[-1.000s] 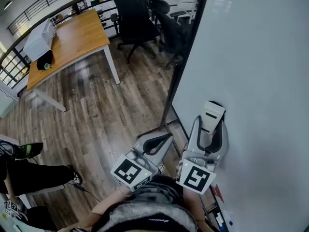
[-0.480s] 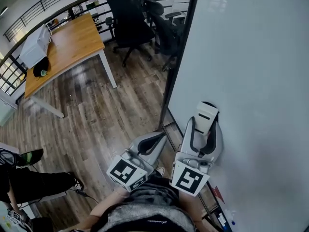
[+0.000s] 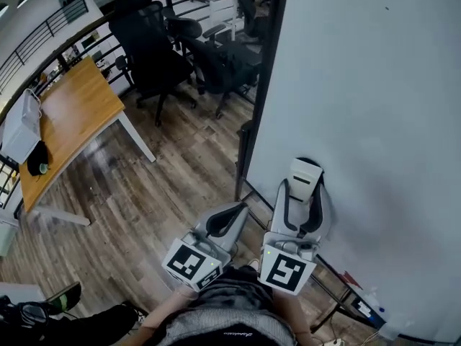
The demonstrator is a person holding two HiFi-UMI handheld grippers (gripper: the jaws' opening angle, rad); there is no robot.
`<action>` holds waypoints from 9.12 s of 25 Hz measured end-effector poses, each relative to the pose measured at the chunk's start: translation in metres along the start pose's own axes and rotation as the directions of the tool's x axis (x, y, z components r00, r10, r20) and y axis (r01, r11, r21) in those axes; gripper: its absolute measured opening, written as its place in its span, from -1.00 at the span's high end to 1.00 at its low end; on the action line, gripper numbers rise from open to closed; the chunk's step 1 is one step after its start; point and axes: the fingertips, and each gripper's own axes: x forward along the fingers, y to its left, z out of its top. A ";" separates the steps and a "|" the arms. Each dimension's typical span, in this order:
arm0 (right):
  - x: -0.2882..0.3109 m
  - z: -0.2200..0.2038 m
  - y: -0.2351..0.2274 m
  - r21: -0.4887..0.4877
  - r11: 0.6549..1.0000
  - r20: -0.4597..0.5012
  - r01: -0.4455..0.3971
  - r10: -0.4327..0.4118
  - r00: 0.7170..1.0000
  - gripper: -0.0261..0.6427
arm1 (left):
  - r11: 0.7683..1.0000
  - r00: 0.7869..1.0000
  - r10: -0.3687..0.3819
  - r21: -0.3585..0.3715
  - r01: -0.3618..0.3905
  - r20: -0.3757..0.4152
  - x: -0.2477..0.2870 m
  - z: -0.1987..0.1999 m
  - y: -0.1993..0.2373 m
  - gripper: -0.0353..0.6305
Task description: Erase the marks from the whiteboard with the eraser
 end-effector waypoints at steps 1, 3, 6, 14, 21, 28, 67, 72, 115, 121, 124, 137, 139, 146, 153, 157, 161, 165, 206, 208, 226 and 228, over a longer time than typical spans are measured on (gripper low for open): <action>0.004 0.001 0.002 -0.010 1.000 0.001 0.015 -0.015 1.000 0.21 | 1.000 1.000 -0.017 0.003 0.017 -0.001 0.002 0.002 0.006 0.88; 0.013 0.000 0.008 -0.021 0.999 -0.002 0.040 -0.040 0.999 0.21 | 0.999 0.999 -0.045 0.003 0.045 -0.005 0.004 0.005 0.019 0.88; 0.024 -0.003 0.020 -0.028 0.997 -0.013 0.068 -0.069 0.998 0.21 | 0.996 0.996 -0.085 -0.007 0.085 -0.021 0.004 0.004 0.036 0.88; 0.047 -0.014 0.041 -0.063 0.990 -0.023 0.124 -0.125 0.992 0.21 | 0.980 0.978 -0.198 -0.010 0.198 -0.062 0.020 0.001 0.063 0.88; 0.061 -0.020 0.052 -0.070 0.988 -0.060 0.140 -0.145 0.988 0.21 | 0.962 0.958 -0.274 -0.009 0.274 -0.083 0.028 0.001 0.078 0.88; 0.065 -0.014 0.059 -0.128 0.980 -0.027 0.150 -0.154 0.988 0.21 | 0.962 0.957 -0.271 -0.020 0.271 -0.100 0.020 0.000 0.096 0.88; -0.017 -0.060 0.003 -0.109 0.991 -0.163 0.081 -0.099 0.982 0.20 | 0.964 0.952 -0.267 -0.037 0.264 -0.152 0.023 -0.029 0.002 0.88; -0.040 -0.062 -0.020 -0.107 0.992 -0.173 0.064 -0.082 0.981 0.19 | 0.959 0.946 -0.284 -0.049 0.280 -0.156 0.031 -0.036 -0.035 0.88; -0.132 -0.069 -0.114 -0.125 0.944 -0.237 0.306 -0.328 0.914 0.18 | 0.809 0.785 -0.587 -0.116 0.576 -0.196 0.054 -0.077 -0.150 0.88; -0.135 -0.069 -0.115 -0.119 0.953 -0.231 0.279 -0.300 0.926 0.18 | 0.807 0.782 -0.589 -0.110 0.580 -0.202 0.064 -0.083 -0.159 0.88; -0.144 -0.067 -0.124 -0.108 0.959 -0.223 0.260 -0.279 0.934 0.17 | 0.811 0.786 -0.584 -0.112 0.574 -0.203 0.070 -0.086 -0.174 0.88; -0.204 -0.061 -0.186 -0.098 0.973 -0.232 0.208 -0.225 0.946 0.17 | 0.806 0.771 -0.591 -0.139 0.575 -0.237 0.082 -0.115 -0.270 0.88; -0.214 -0.061 -0.196 -0.097 0.975 -0.232 0.200 -0.218 0.948 0.17 | 0.804 0.769 -0.594 -0.150 0.575 -0.237 0.083 -0.118 -0.285 0.88; -0.249 -0.061 -0.228 -0.089 0.977 -0.238 0.192 -0.208 0.949 0.17 | 0.798 0.761 -0.602 -0.169 0.578 -0.241 0.087 -0.130 -0.334 0.88; -0.287 -0.063 -0.264 -0.095 0.975 -0.244 0.199 -0.216 0.945 0.17 | 0.801 0.767 -0.599 -0.168 0.575 -0.229 0.088 -0.139 -0.377 0.88; -0.309 -0.064 -0.283 -0.088 0.975 -0.249 0.206 -0.222 0.943 0.17 | 0.805 0.773 -0.593 -0.144 0.576 -0.223 0.085 -0.142 -0.402 0.88; -0.329 -0.069 -0.300 -0.097 0.975 -0.265 0.199 -0.218 0.939 0.17 | 0.819 0.791 -0.574 -0.150 0.554 -0.212 0.079 -0.147 -0.420 0.88; -0.346 -0.074 -0.313 -0.110 0.977 -0.282 0.185 -0.209 0.936 0.17 | 0.841 0.816 -0.541 -0.150 0.520 -0.204 0.072 -0.150 -0.434 0.88; -0.350 -0.086 -0.318 -0.060 0.922 -0.300 0.384 -0.383 0.874 0.23 | 0.745 0.754 -0.630 0.129 0.654 -0.183 0.088 -0.128 -0.448 0.88; -0.351 -0.086 -0.319 -0.048 0.932 -0.298 0.360 -0.358 0.885 0.23 | 0.756 0.766 -0.618 0.135 0.641 -0.177 0.090 -0.128 -0.451 0.88; -0.443 -0.078 -0.422 0.002 0.965 -0.264 0.264 -0.254 0.931 0.24 | 0.829 0.840 -0.506 0.160 0.536 -0.196 0.110 -0.160 -0.572 0.88; -0.456 -0.077 -0.435 0.007 0.961 -0.254 0.275 -0.264 0.930 0.24 | 0.826 0.840 -0.507 0.170 0.538 -0.194 0.110 -0.163 -0.587 0.88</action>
